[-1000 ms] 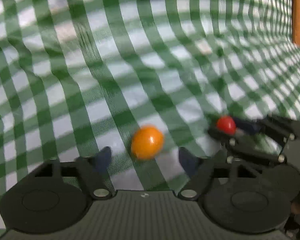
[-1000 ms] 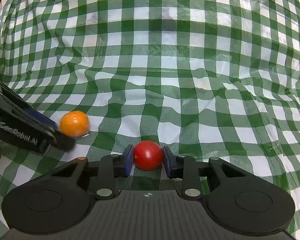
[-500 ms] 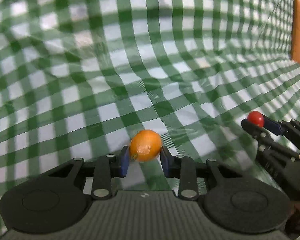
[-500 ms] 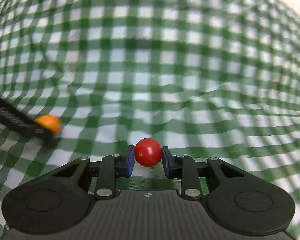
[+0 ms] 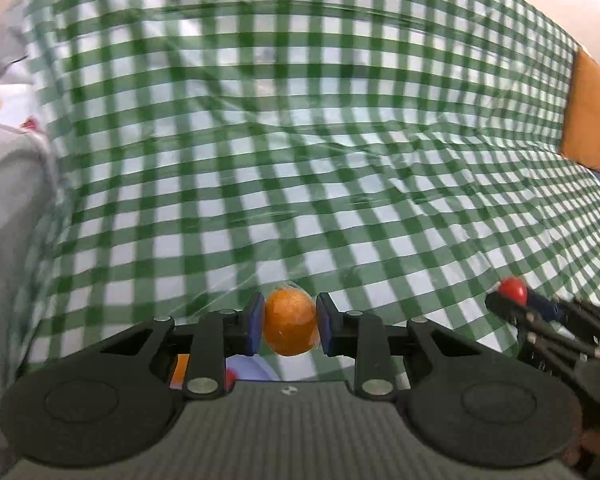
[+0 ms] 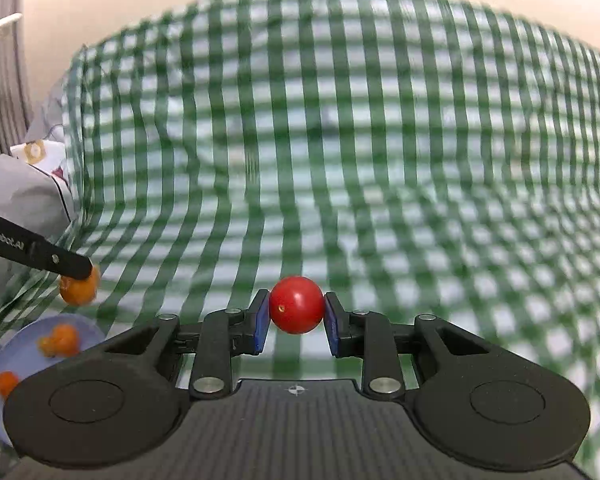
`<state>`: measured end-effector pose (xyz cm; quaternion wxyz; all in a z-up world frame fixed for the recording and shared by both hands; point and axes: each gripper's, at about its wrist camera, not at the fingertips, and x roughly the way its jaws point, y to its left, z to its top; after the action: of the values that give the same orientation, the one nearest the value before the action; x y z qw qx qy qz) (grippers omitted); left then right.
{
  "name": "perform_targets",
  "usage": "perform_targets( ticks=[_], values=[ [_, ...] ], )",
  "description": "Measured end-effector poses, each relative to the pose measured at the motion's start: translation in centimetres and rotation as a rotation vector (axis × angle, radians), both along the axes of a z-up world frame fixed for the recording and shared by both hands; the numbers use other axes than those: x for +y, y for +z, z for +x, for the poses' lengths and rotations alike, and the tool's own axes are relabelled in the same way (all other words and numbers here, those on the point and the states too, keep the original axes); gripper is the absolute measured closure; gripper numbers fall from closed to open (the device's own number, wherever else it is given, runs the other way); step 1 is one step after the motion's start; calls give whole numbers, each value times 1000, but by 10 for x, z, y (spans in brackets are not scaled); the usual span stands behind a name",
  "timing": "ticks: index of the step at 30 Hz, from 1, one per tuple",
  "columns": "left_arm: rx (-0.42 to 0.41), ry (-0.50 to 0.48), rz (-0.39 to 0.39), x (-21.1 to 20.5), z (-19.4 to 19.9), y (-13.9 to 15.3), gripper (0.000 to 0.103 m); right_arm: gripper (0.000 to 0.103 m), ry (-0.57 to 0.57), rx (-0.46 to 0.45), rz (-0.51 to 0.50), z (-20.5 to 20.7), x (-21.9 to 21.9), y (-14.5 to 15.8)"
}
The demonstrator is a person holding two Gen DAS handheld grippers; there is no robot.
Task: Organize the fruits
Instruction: 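Carry the kumquat and tomato to the plate and open both grippers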
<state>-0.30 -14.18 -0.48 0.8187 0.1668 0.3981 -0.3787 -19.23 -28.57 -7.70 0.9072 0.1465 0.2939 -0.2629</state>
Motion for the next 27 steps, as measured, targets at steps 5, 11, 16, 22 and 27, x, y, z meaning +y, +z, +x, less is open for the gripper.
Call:
perform_targets(
  ticks=[5,11,16,22,27],
  values=[
    [-42,26,-31,45,-18,34,72,73,36,8,20,-20,41,25],
    [-84,85,-39,116,-49,64,72,73,138,-63,29,-31,94,68],
    [-68,148,-46,163,-59,70,72,73,238,-89,32,-14,134,85],
    [-52,193,-51,188,-52,66,72,73,336,-81,48,7,171,90],
    [-34,210,-25,187,-38,55,72,73,369,-52,74,22,182,83]
  ],
)
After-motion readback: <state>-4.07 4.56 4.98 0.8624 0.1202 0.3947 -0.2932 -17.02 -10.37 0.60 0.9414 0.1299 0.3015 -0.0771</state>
